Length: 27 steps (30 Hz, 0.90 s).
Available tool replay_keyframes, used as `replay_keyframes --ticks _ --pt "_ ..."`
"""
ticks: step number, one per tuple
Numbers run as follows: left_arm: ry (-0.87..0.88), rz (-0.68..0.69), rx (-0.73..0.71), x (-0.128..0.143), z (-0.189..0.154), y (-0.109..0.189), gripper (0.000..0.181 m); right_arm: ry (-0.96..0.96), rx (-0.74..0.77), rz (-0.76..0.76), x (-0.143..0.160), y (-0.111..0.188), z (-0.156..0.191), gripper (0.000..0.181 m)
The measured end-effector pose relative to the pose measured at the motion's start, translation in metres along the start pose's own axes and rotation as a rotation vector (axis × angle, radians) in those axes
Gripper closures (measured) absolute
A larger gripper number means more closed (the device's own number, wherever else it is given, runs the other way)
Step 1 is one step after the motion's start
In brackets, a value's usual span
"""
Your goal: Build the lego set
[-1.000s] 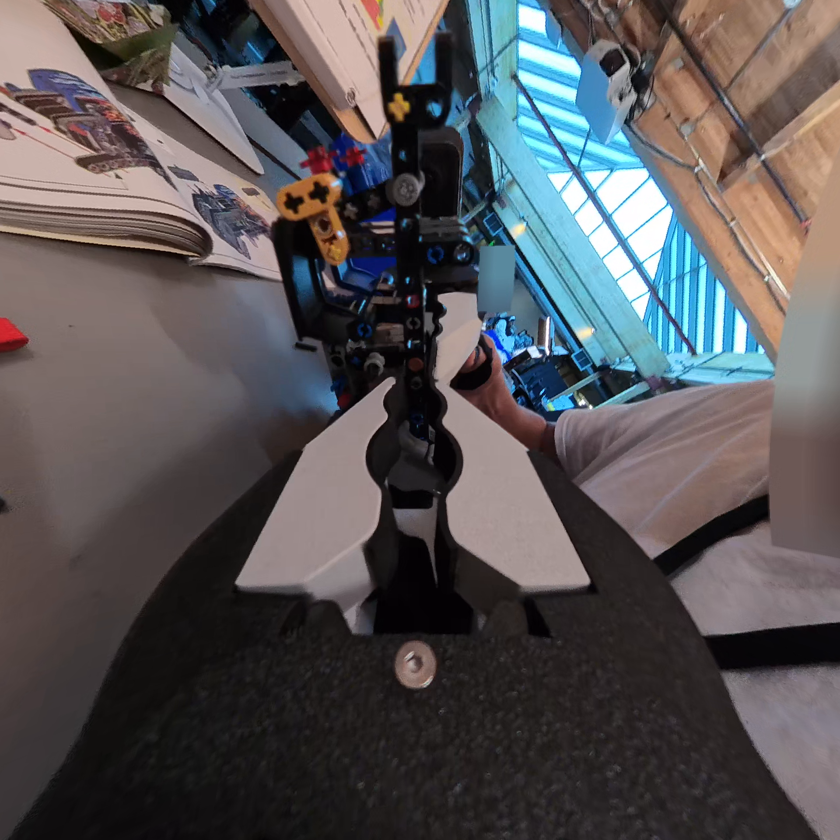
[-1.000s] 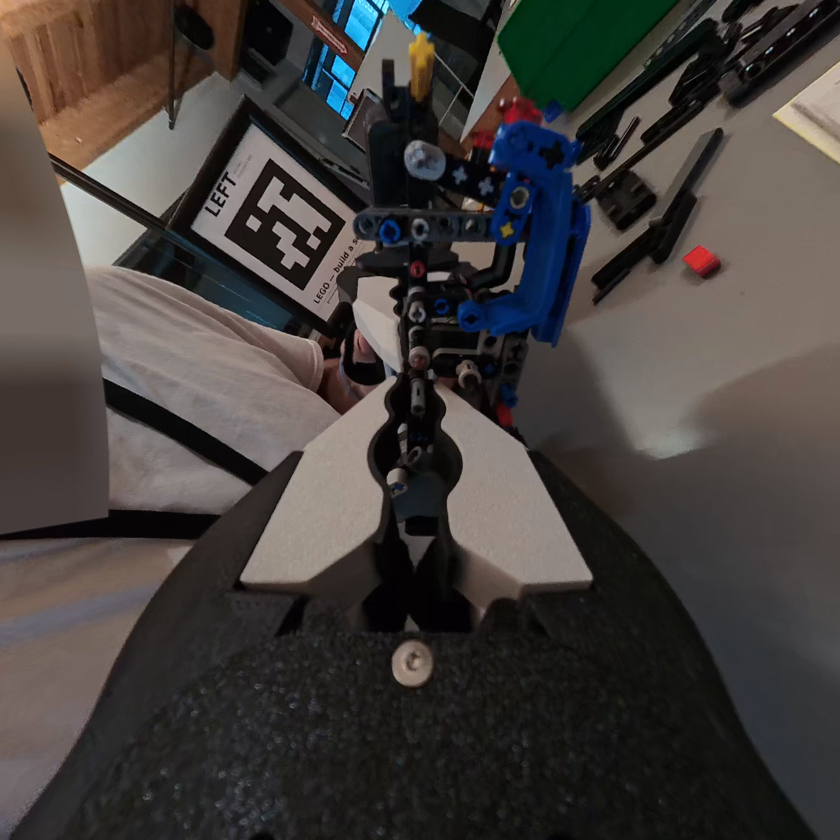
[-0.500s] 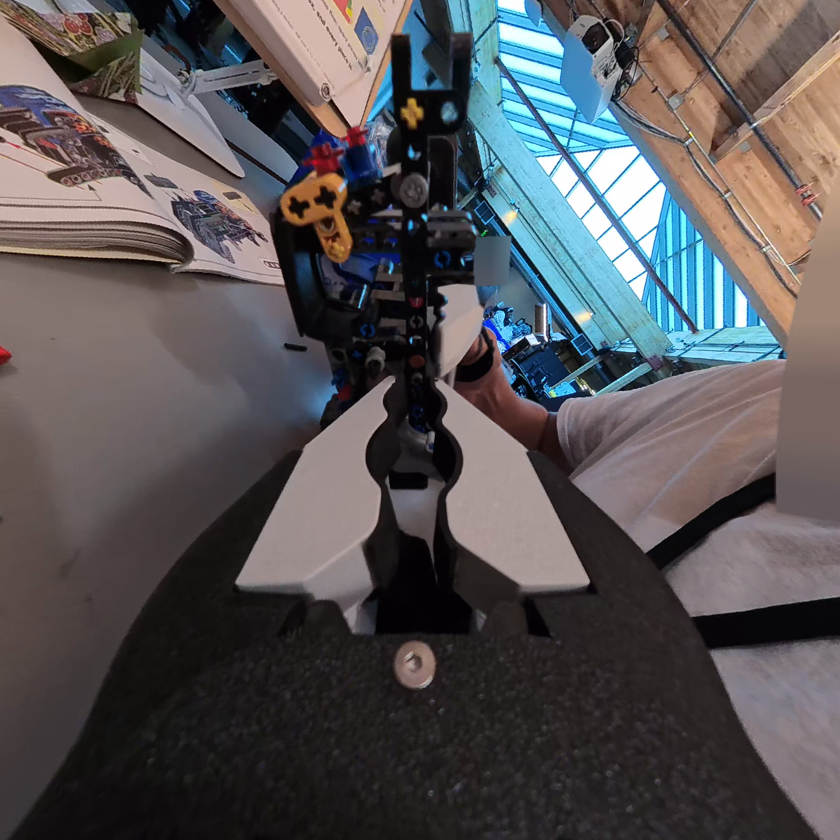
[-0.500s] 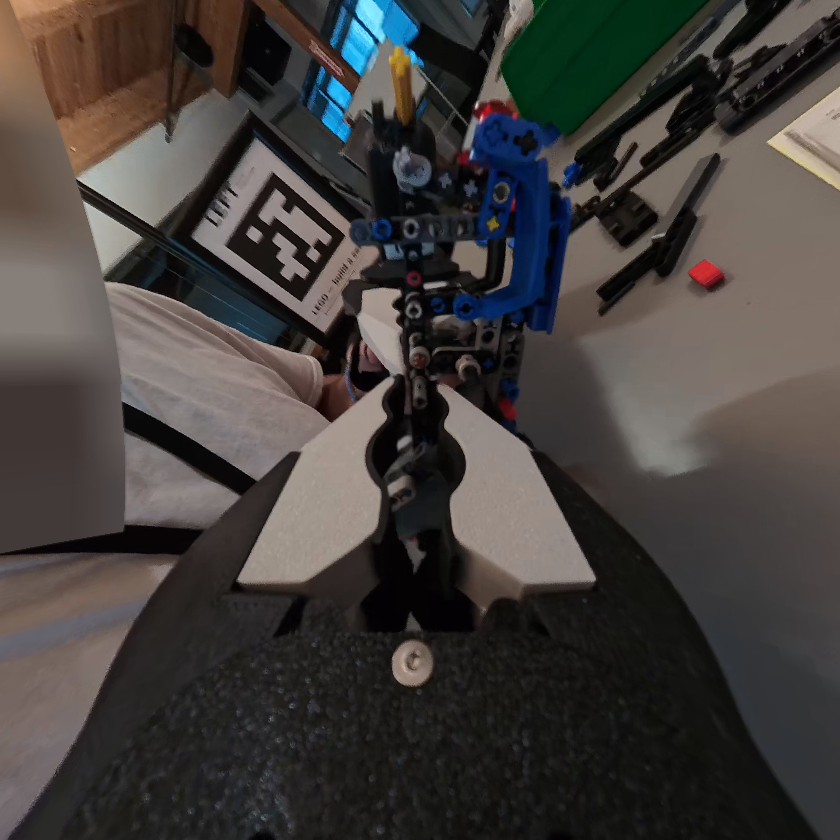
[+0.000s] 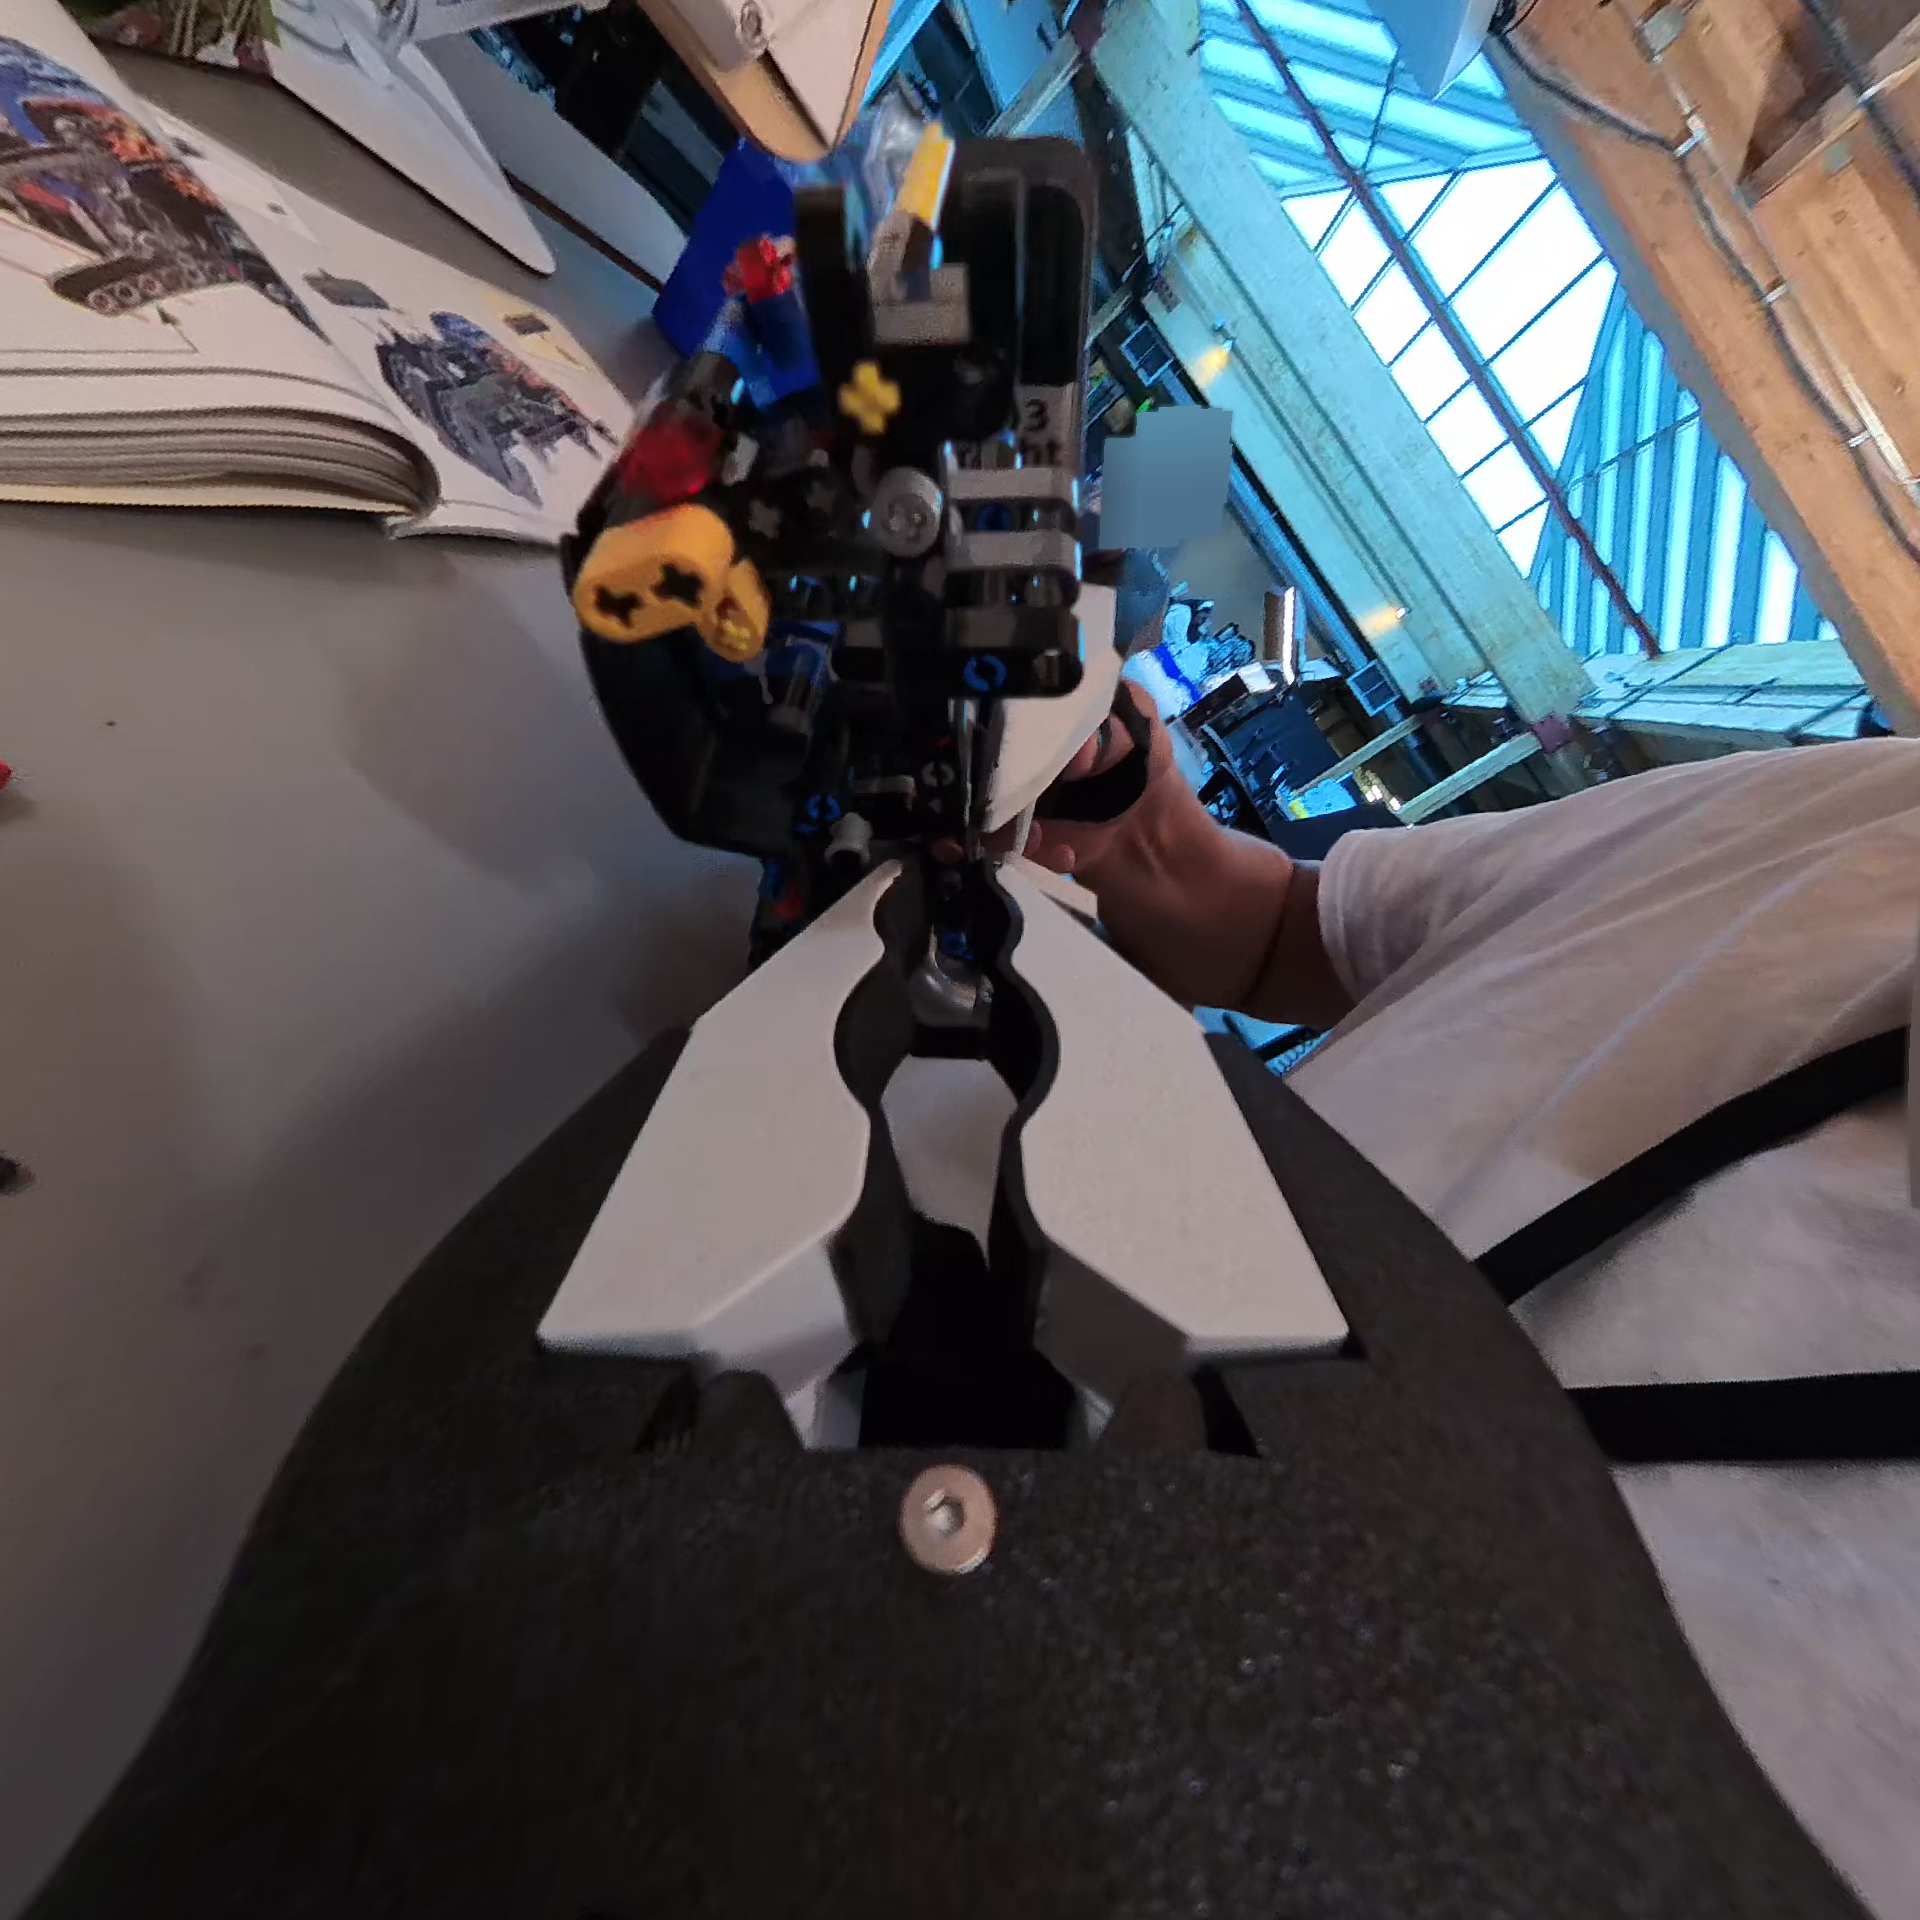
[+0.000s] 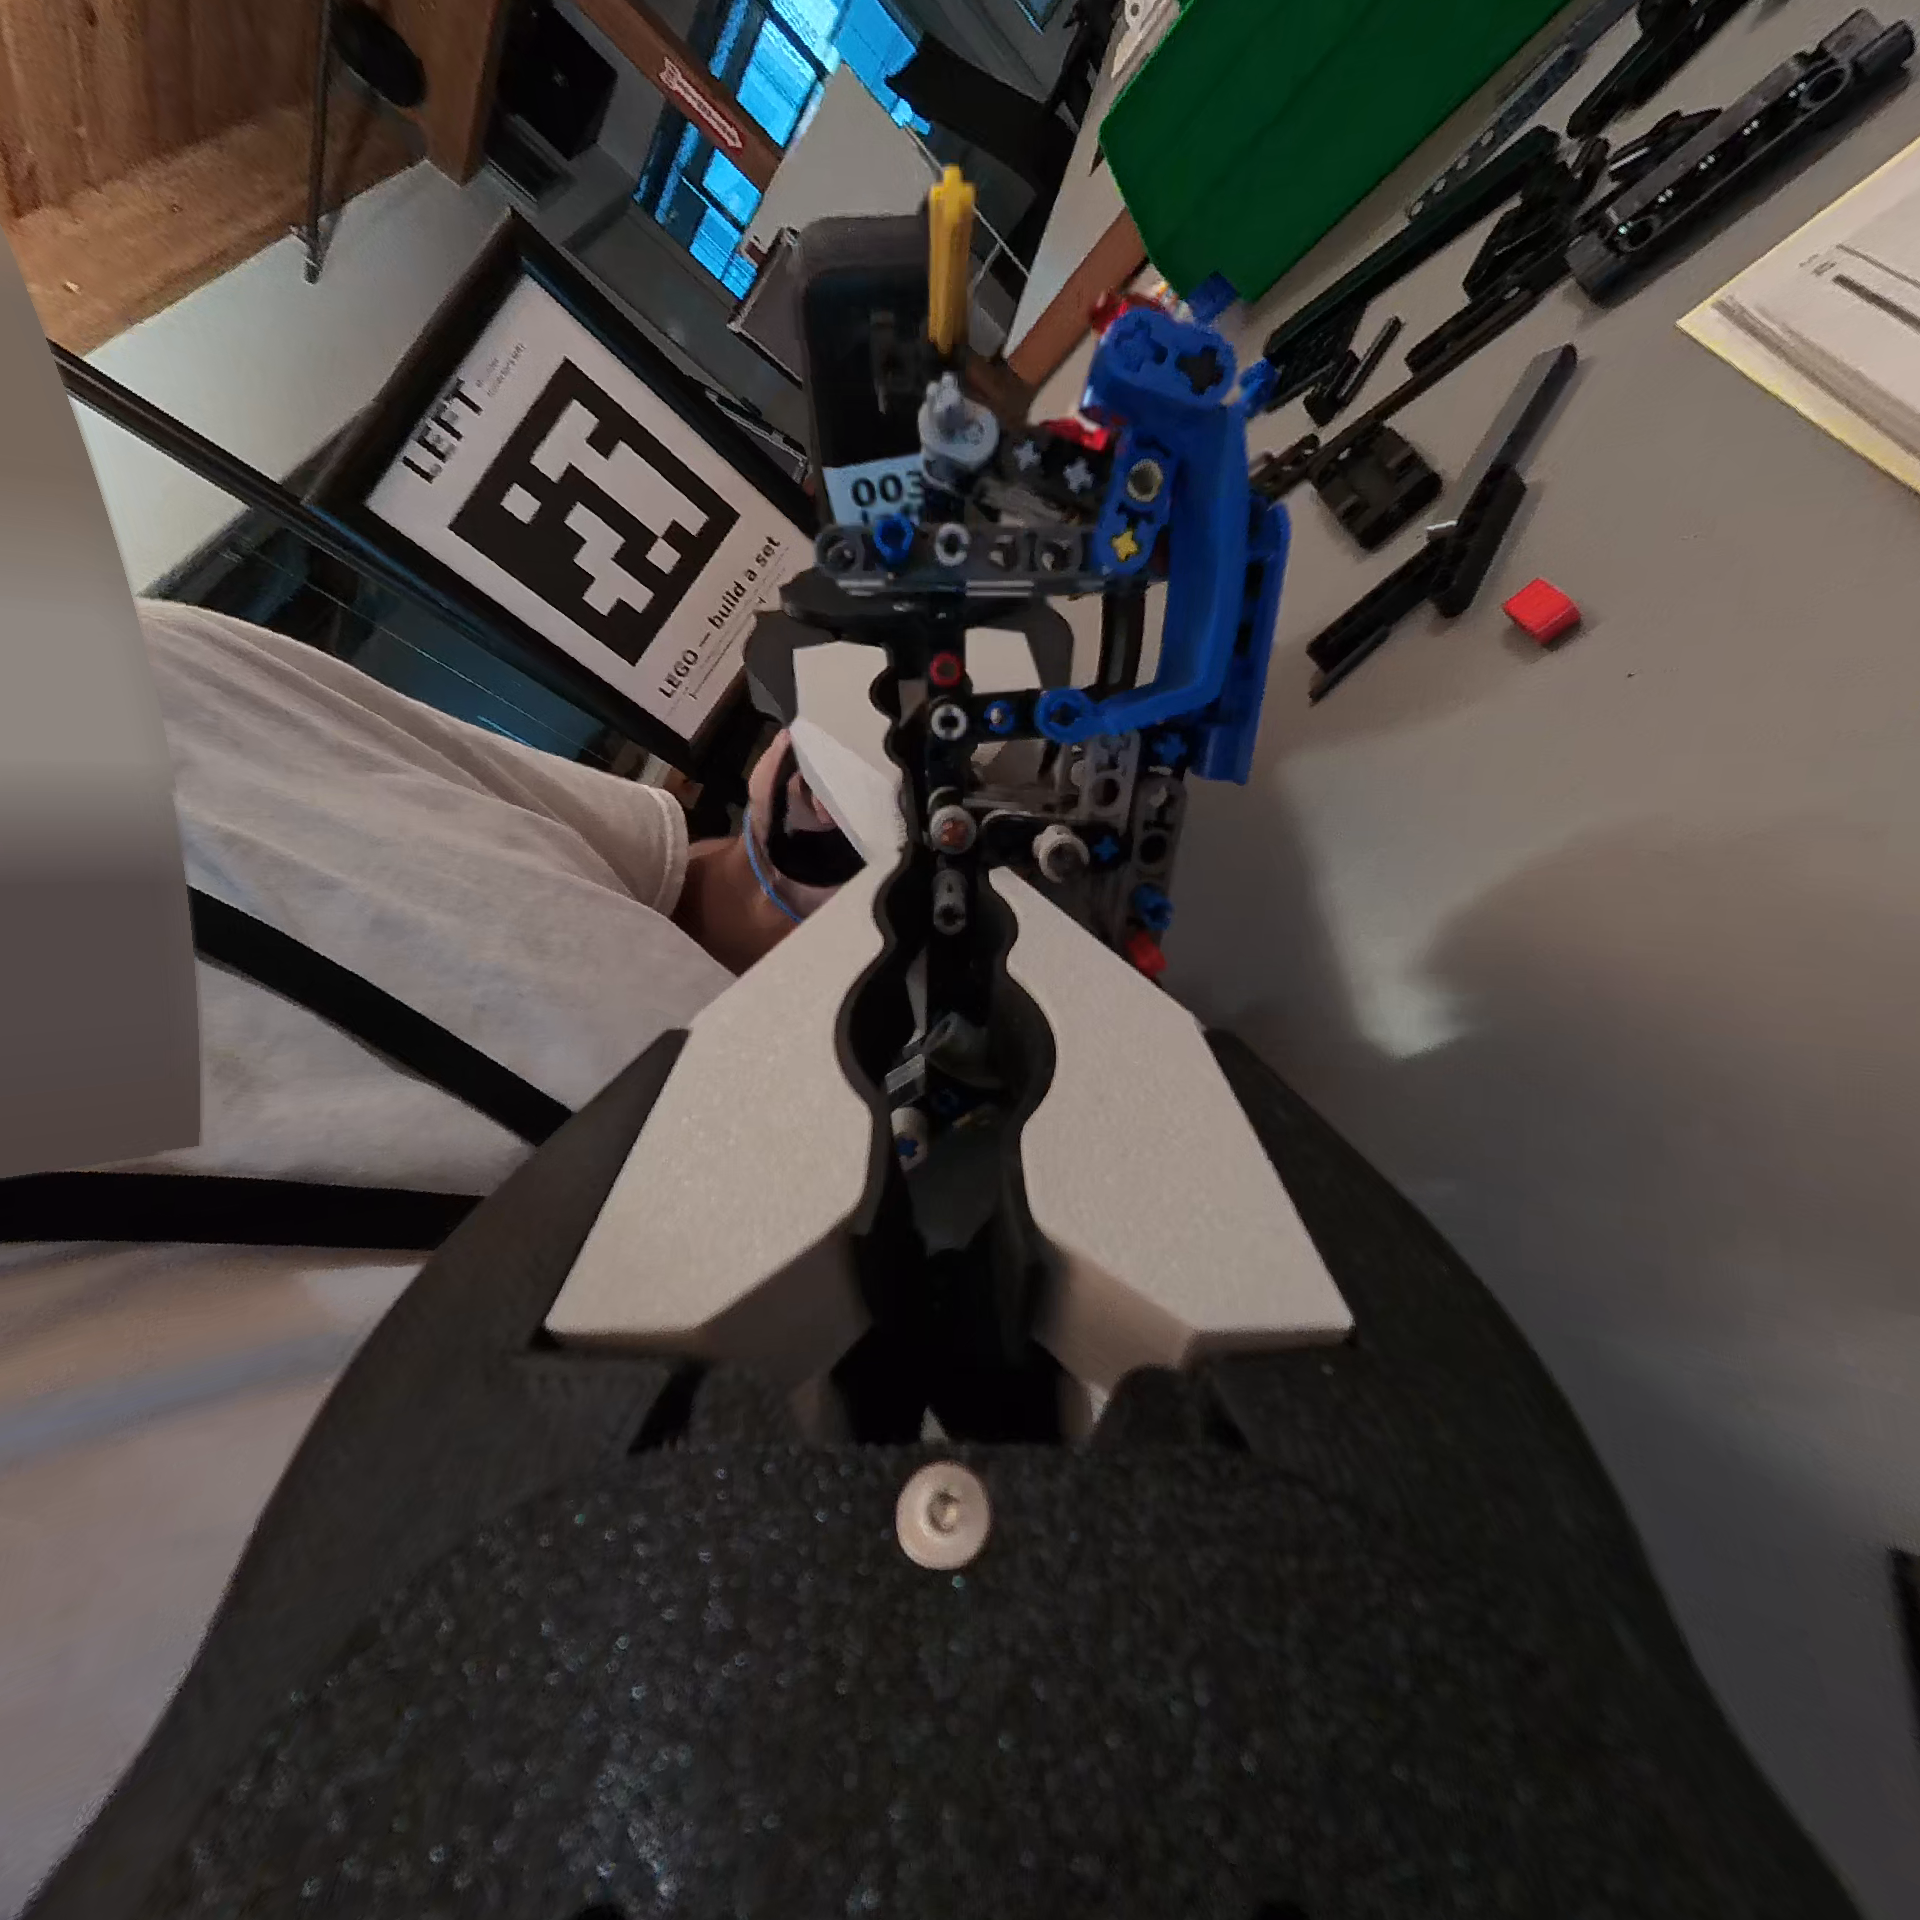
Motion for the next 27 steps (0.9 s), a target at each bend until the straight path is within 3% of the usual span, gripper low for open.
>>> replay_keyframes --ticks 7,19,27 --pt "-0.043 0.074 -0.073 0.002 0.008 -0.004 0.175 0.02 0.062 0.043 0.005 -0.002 -0.008 0.174" --pt "-0.035 -0.102 -0.035 -0.01 0.005 0.018 0.174 -0.038 -0.037 -0.009 0.0 0.002 -0.008 0.175" --pt "-0.099 -0.114 -0.08 -0.009 0.003 0.014 0.175 -0.048 -0.044 0.007 0.002 -0.003 -0.006 0.175"
Point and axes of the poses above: each gripper's, where its closed fingertips meet, y back along the fingers, x out of its underside, z = x × y across the jaws, the point moved 7 cm from there along y, back along the fingers, and after that the axes turned 8 degrees about -x, right-handed, at the moved point
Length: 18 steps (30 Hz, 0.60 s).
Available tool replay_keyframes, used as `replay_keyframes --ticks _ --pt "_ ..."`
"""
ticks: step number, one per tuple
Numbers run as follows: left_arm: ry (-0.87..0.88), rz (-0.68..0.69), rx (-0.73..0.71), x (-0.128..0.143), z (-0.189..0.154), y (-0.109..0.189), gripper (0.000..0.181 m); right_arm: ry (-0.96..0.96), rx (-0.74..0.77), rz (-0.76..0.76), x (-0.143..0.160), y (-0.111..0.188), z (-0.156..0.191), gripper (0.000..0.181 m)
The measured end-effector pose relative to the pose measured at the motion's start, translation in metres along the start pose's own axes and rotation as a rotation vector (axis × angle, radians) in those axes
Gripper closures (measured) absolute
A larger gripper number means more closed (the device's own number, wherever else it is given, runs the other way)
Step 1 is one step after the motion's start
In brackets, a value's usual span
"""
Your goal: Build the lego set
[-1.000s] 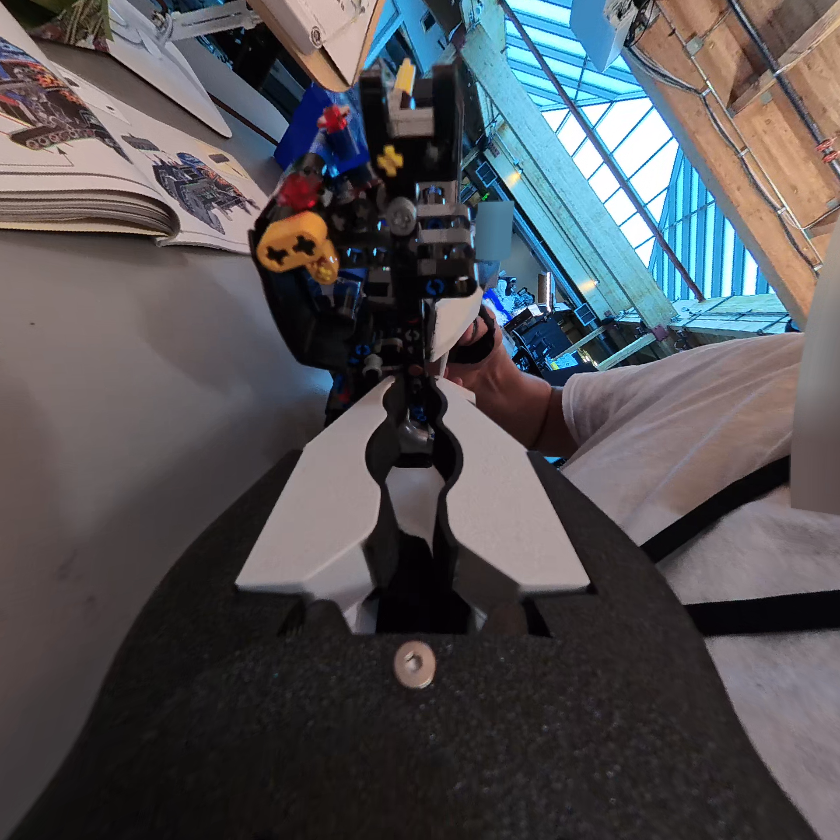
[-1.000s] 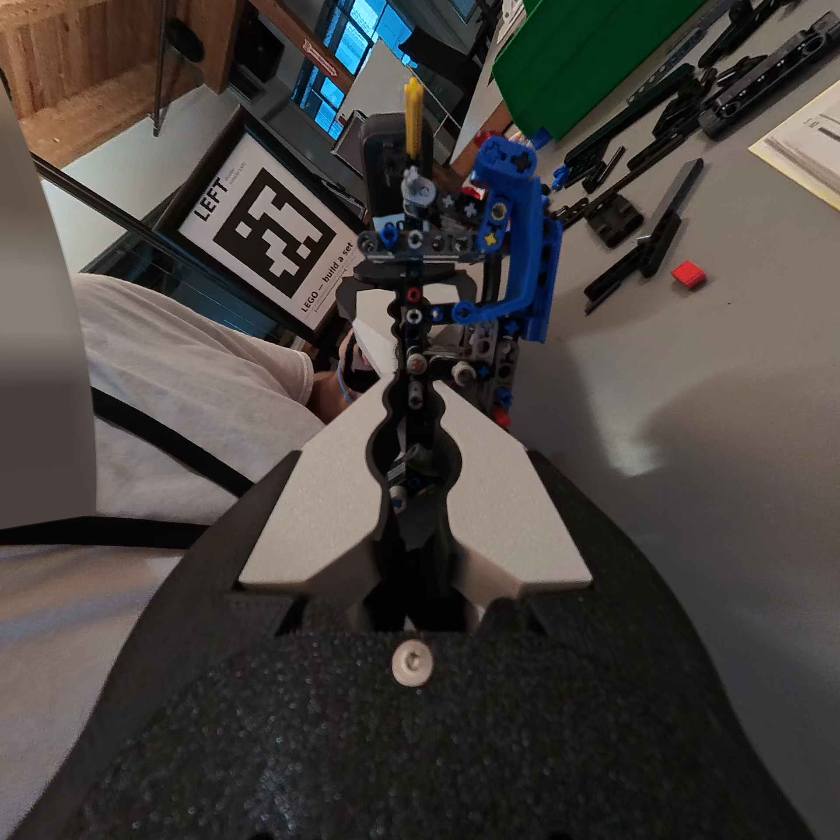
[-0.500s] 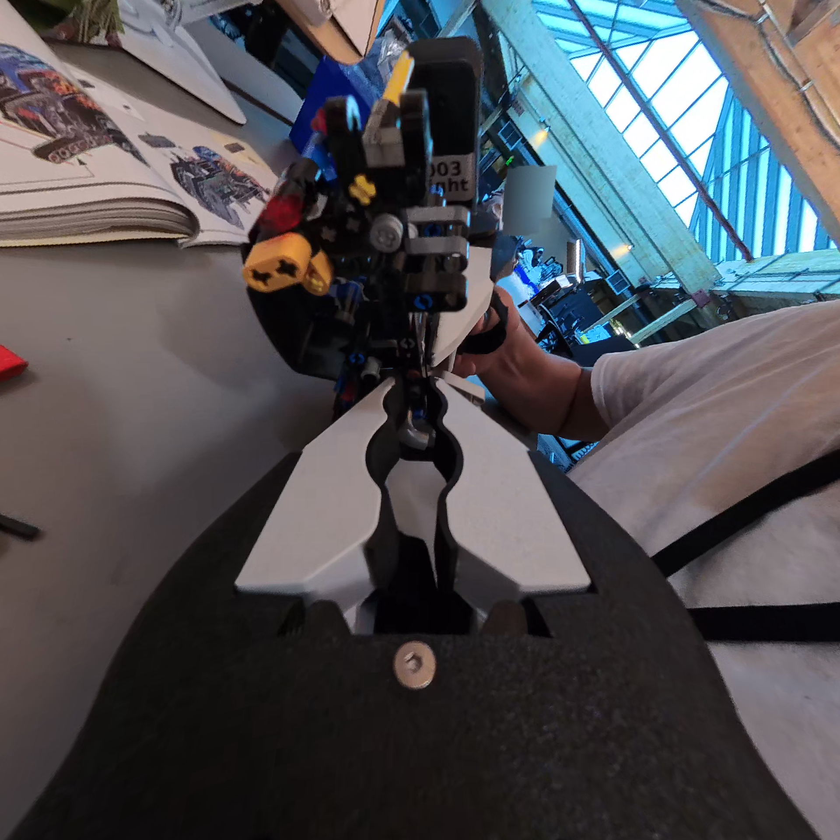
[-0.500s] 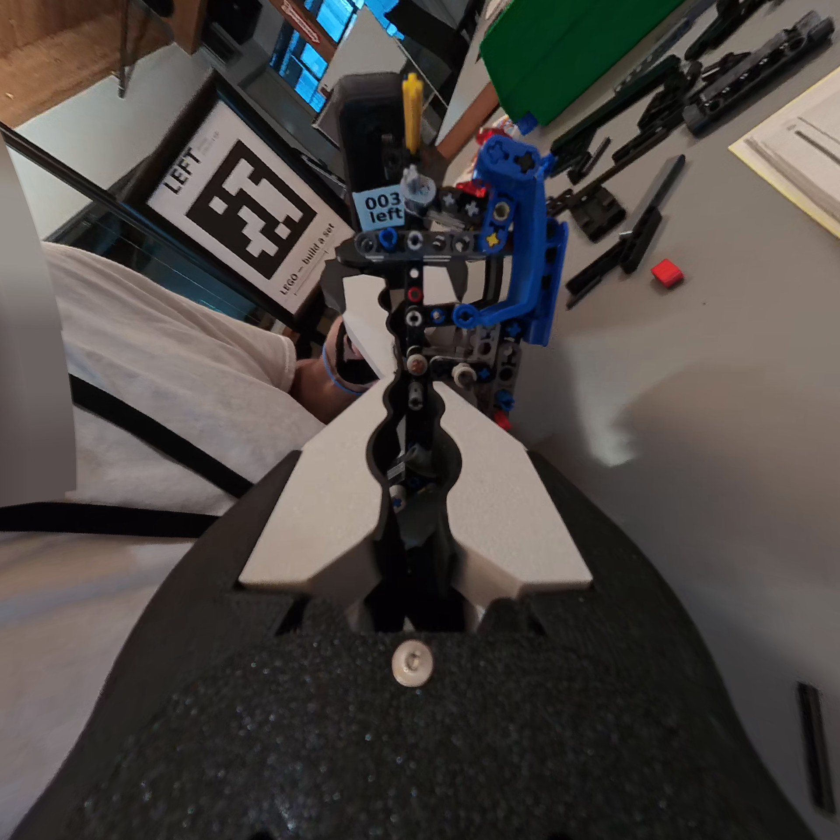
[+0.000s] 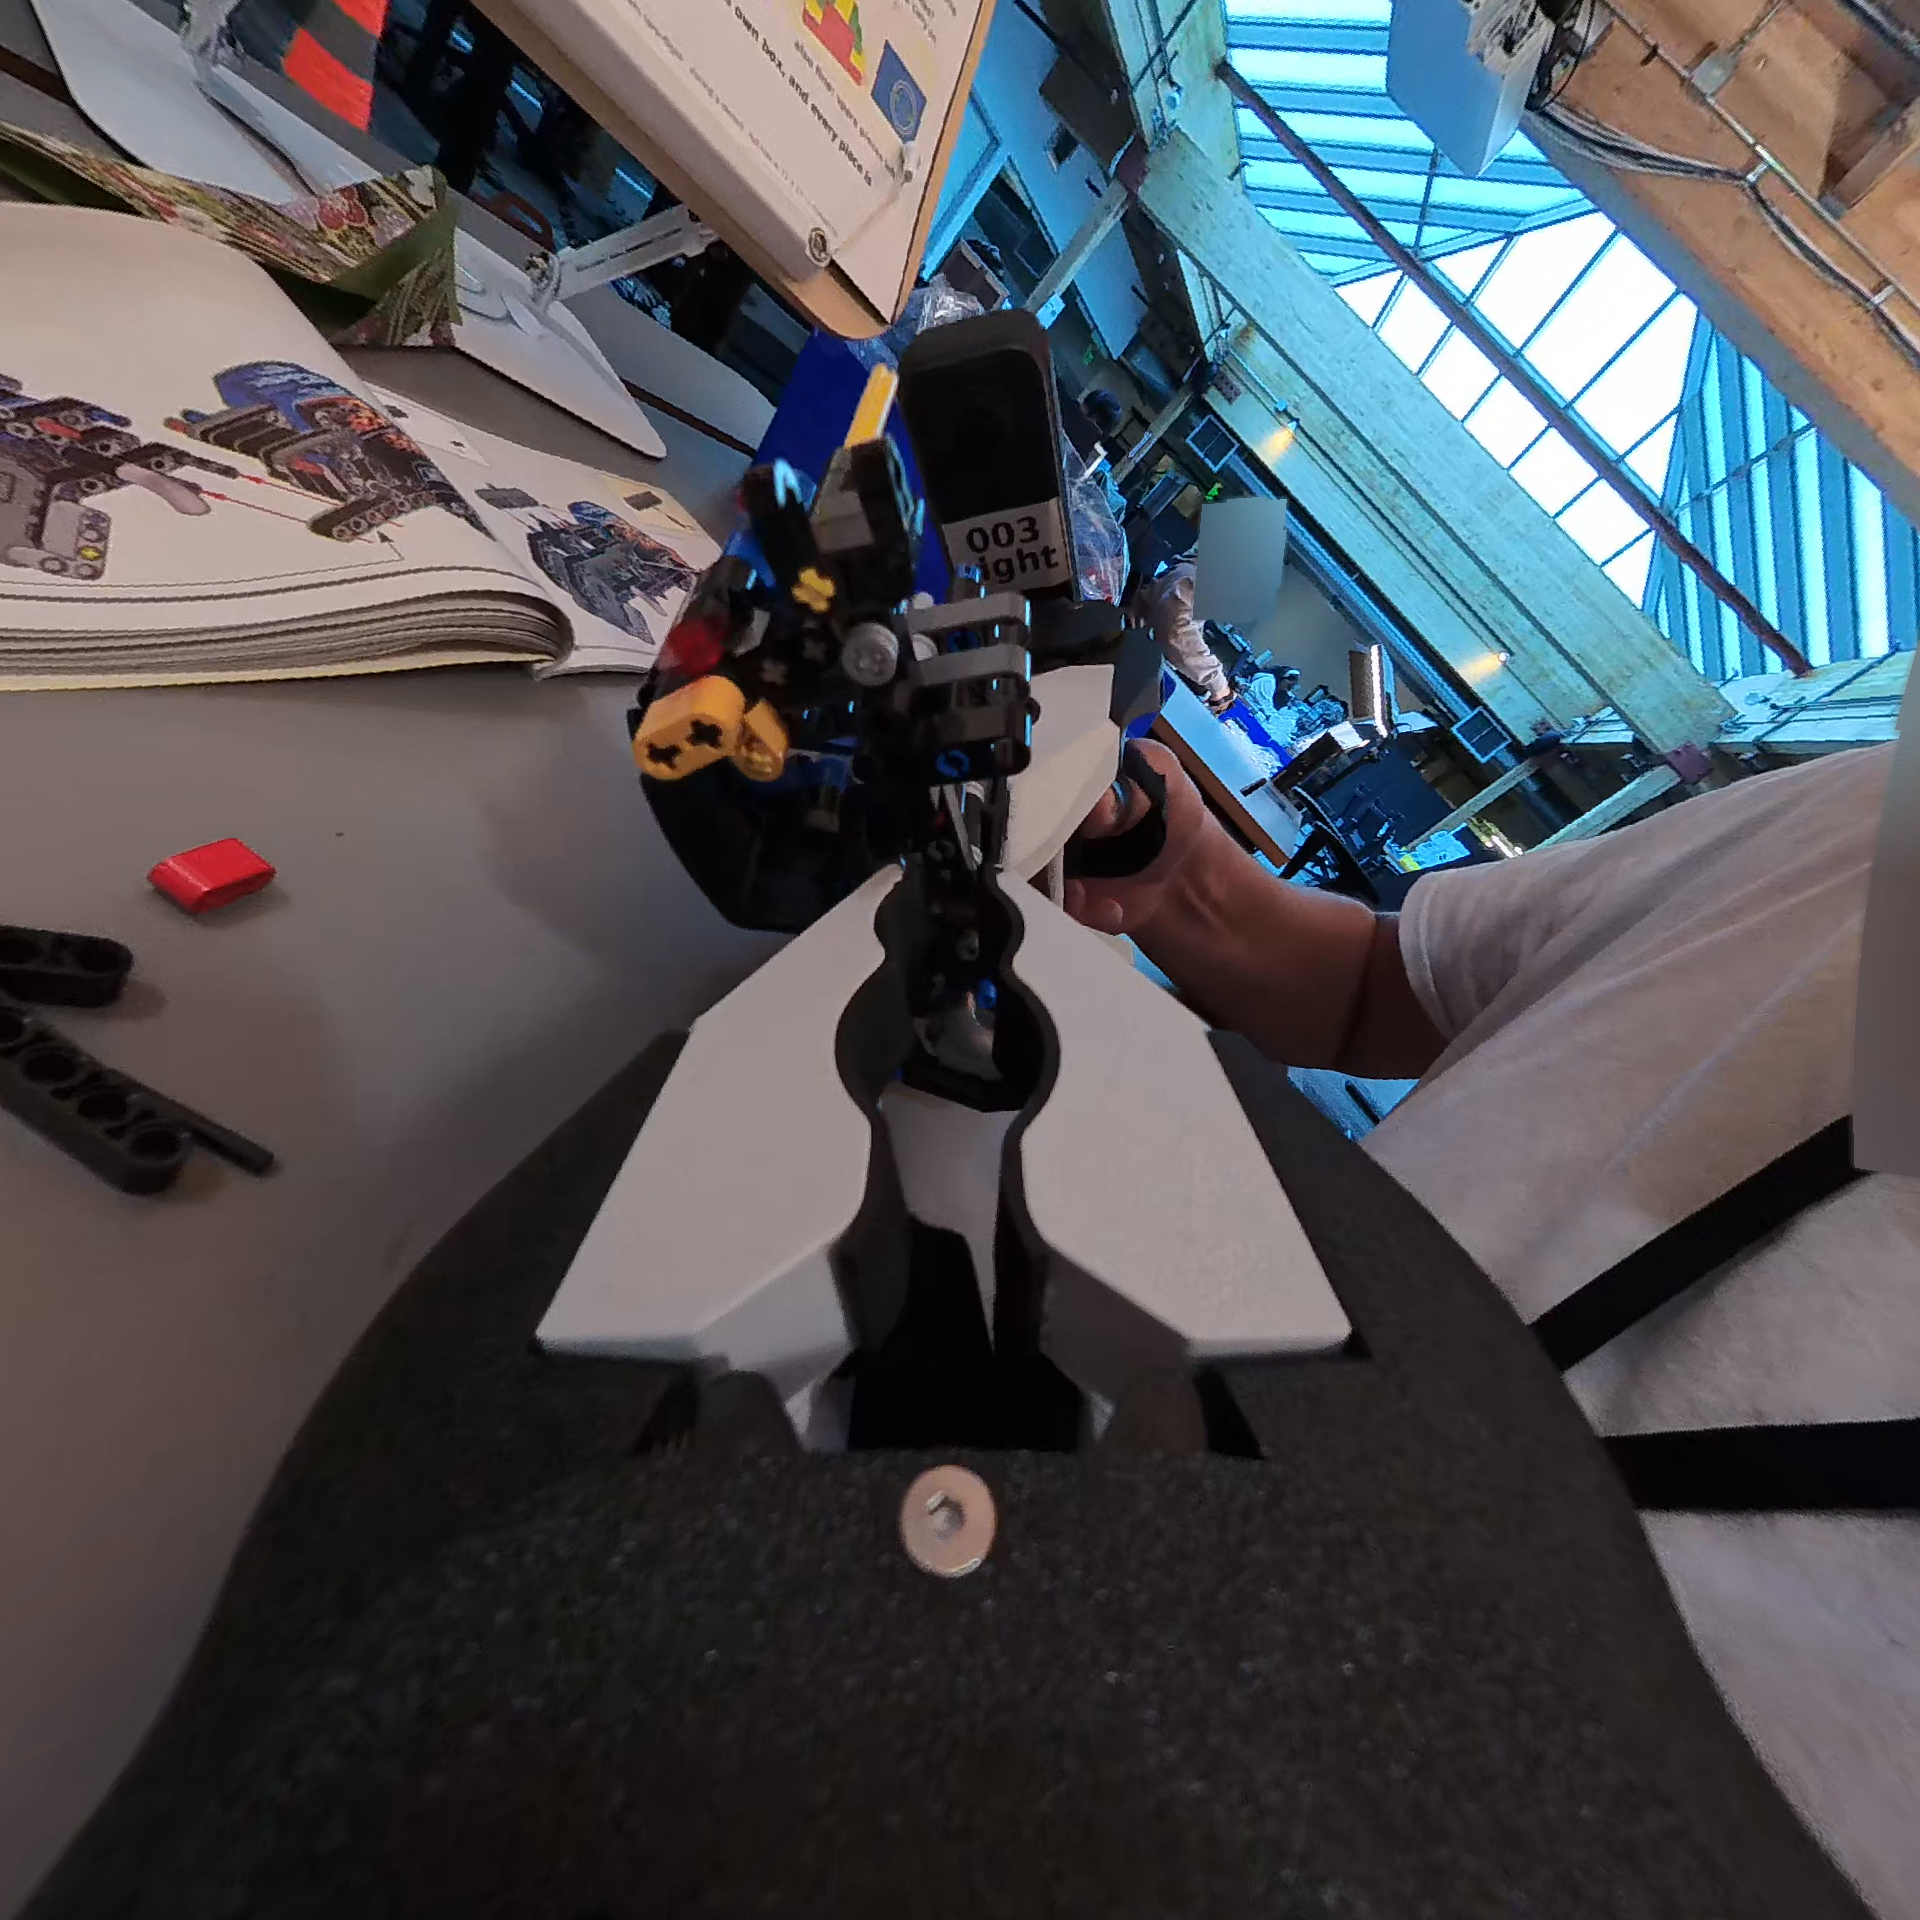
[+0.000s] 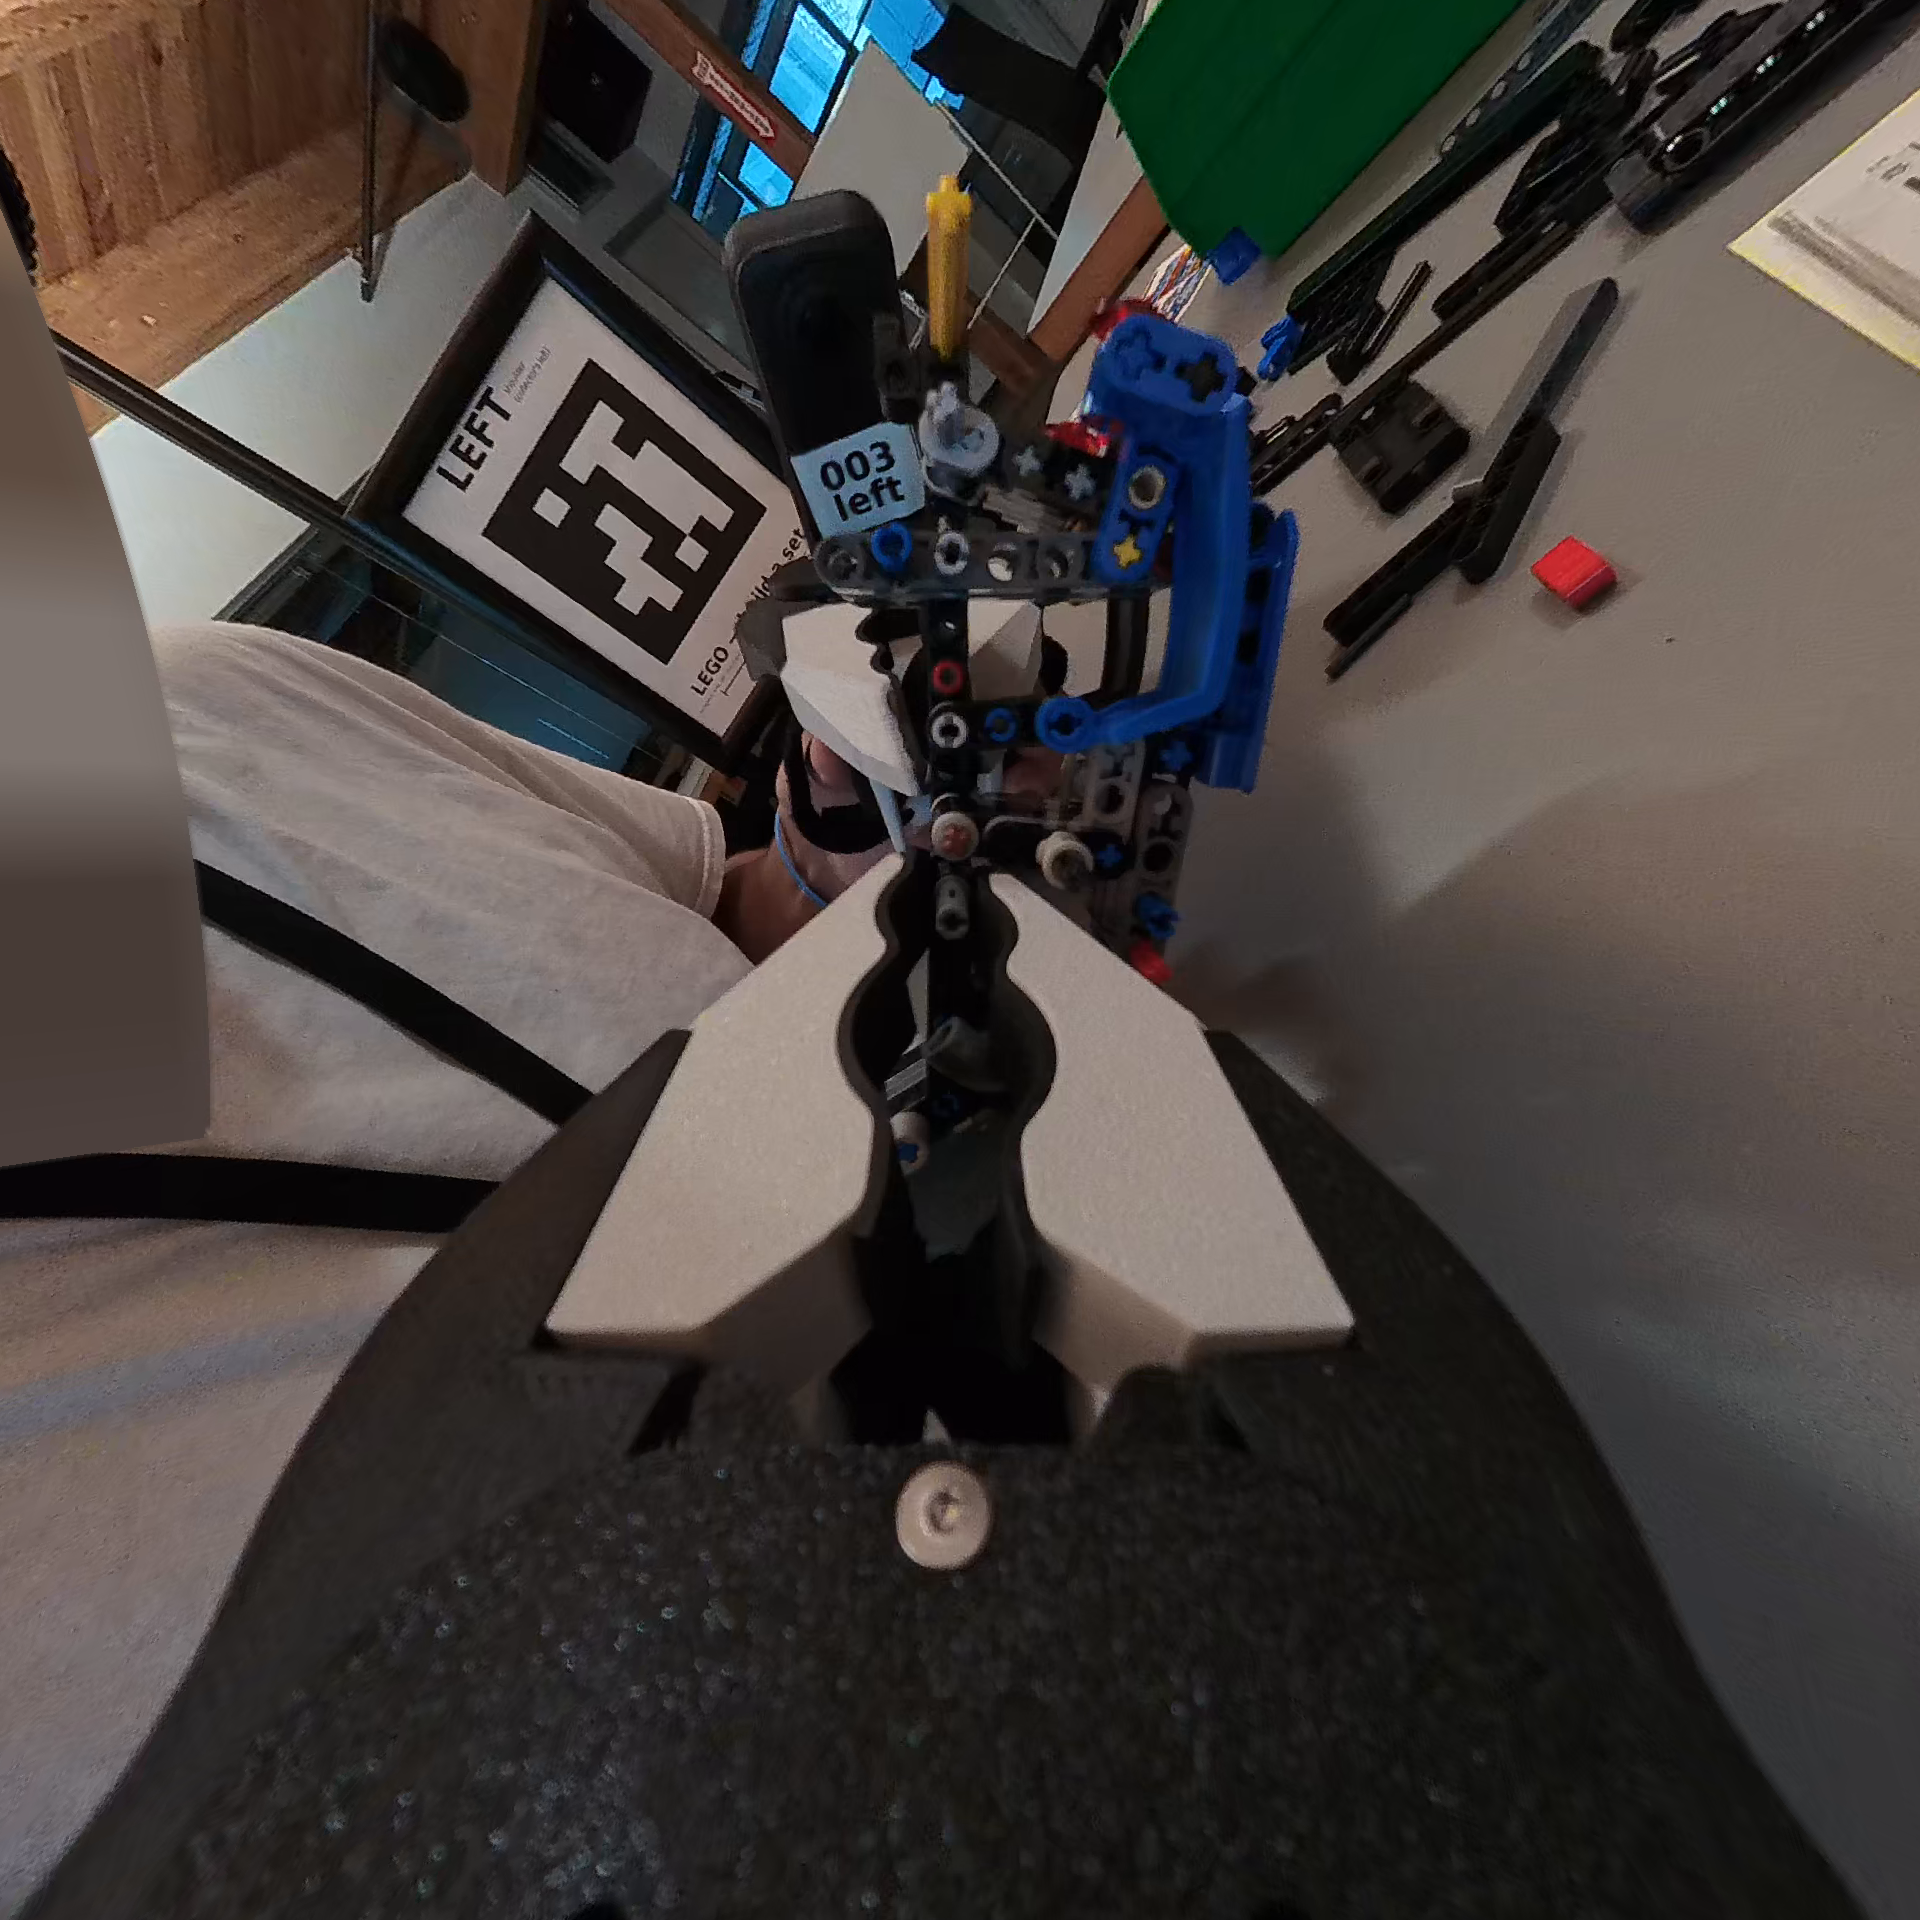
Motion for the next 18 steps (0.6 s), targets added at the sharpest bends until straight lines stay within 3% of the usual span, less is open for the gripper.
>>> replay_keyframes --ticks 18 --pt "0.09 0.014 -0.033 0.0054 0.0044 -0.0081 0.176 0.013 0.074 0.035 0.0045 0.0012 -0.0058 0.175"
Point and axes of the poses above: each gripper's, where its closed fingertips meet, y back along the fingers, x out of its underside, z = x × y across the jaws, the point moved 7 cm from there along y, back along the fingers, and after that the axes turned 8 degrees about -x, right-handed, at the moved point
